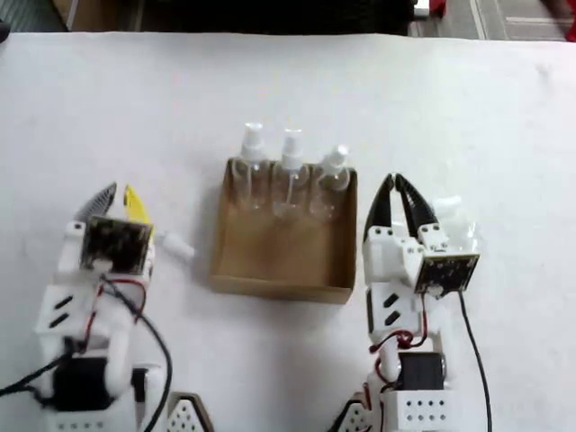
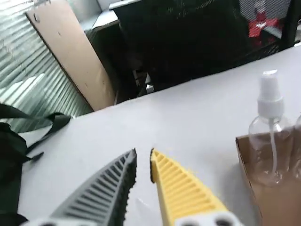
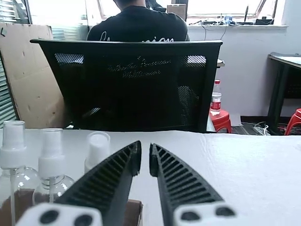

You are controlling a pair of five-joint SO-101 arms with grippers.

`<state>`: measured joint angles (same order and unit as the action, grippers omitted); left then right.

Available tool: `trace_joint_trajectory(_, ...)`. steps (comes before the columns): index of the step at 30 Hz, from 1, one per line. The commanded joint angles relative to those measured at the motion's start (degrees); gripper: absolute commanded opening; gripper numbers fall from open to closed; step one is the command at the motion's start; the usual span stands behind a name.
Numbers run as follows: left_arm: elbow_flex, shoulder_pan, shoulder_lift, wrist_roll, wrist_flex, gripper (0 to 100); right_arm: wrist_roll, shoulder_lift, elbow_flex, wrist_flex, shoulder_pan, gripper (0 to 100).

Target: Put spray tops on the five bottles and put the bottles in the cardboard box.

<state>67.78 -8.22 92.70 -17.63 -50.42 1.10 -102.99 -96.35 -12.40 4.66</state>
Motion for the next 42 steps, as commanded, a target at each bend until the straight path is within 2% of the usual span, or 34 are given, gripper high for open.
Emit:
trace_joint_trajectory(1,15.56,-0.92,5.05,7.65,12.31,5,0.97,-0.31,-0.44,-1.1,0.92,2.5)
trace_joint_trajectory(5,26.99,-1.01,8.92,10.99,23.74,5,0.97,-0.31,-0.44,-1.01,1.1,2.5)
trace_joint_trajectory(7,29.36,-0.92,10.68,10.99,26.11,5,0.97,-0.31,-0.44,-1.01,0.92,2.5)
trace_joint_trajectory(21,29.19,-1.1,11.82,10.9,20.4,6,0.97,-0.4,-0.44,-1.01,0.66,2.5)
trace_joint_trajectory(42,29.19,-1.01,11.82,10.9,20.4,5,0.97,-0.4,-0.44,-1.01,0.66,2.5)
